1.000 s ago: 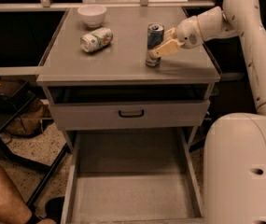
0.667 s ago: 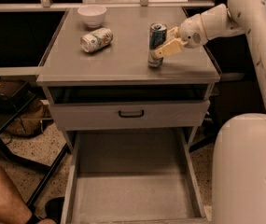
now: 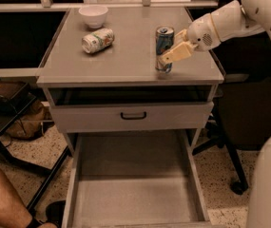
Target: Place redbull can into middle drawer
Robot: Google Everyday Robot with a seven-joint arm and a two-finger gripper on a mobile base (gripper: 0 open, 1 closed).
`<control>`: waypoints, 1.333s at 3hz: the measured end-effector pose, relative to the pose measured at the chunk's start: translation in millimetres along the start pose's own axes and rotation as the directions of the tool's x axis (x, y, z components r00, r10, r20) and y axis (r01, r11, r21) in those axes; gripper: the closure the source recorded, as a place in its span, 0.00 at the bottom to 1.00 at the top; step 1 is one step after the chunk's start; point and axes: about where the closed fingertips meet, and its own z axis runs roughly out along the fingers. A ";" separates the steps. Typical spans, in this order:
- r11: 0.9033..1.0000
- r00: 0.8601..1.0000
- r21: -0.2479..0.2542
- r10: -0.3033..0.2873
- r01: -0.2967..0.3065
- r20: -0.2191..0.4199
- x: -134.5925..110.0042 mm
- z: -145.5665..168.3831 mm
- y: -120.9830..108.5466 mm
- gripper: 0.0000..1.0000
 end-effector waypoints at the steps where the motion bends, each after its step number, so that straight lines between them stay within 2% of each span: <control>1: 1.000 1.000 0.024 0.017 -0.017 -0.008 6.4 -12.4 25.9 1.00; 3: 0.996 0.998 0.069 0.063 -0.063 0.002 44.3 -35.5 71.0 1.00; 4: 0.990 0.996 0.104 0.094 -0.093 -0.001 88.0 -56.5 85.3 1.00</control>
Offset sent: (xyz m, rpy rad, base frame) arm -0.0919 -0.0397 -0.0143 -0.0085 0.0119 -0.1011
